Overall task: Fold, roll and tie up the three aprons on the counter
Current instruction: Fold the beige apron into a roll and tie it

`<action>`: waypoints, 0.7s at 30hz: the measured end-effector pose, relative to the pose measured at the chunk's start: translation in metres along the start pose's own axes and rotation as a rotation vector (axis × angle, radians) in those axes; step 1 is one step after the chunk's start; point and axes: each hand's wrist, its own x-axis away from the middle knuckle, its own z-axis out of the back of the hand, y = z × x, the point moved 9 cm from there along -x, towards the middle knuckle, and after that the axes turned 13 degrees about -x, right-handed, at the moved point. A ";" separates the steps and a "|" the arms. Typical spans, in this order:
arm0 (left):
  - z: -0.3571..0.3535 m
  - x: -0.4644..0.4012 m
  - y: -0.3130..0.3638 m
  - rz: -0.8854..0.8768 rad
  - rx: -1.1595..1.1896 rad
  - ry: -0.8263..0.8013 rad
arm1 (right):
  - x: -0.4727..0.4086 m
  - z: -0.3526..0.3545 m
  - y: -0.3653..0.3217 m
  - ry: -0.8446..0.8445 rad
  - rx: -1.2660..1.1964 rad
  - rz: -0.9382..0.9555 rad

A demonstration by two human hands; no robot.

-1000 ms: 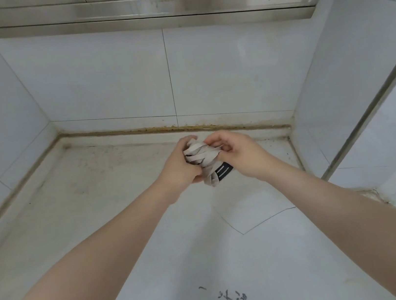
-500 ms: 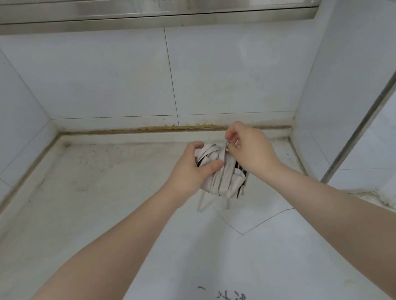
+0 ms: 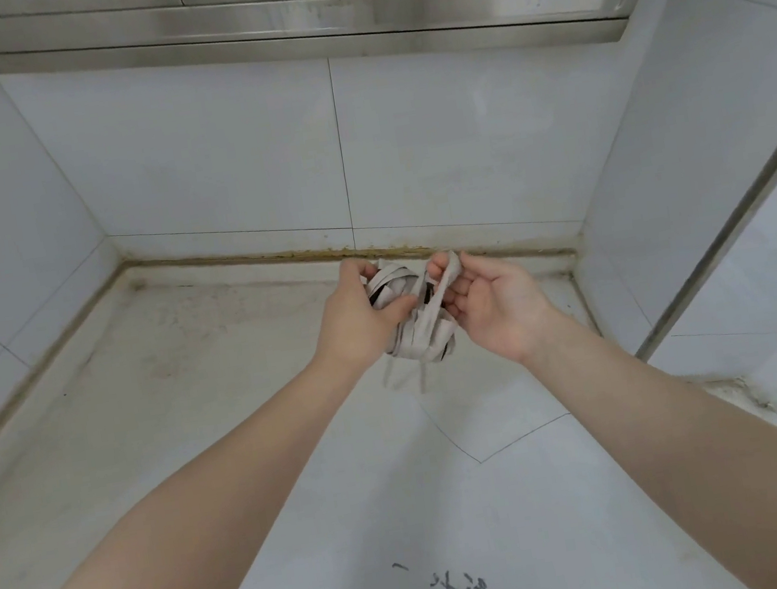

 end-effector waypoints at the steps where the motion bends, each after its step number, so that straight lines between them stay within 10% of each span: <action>1: 0.003 0.000 0.000 0.002 0.004 0.009 | 0.000 -0.003 0.001 -0.033 0.029 0.022; 6: 0.009 0.003 0.008 -0.035 -0.003 0.012 | 0.004 -0.025 -0.008 -0.151 0.500 0.212; 14: -0.008 0.010 0.011 -0.054 -0.056 -0.028 | 0.012 -0.054 -0.021 0.143 1.878 0.717; 21: -0.007 0.007 0.016 -0.131 -0.239 0.010 | 0.011 -0.060 -0.024 0.166 1.849 0.747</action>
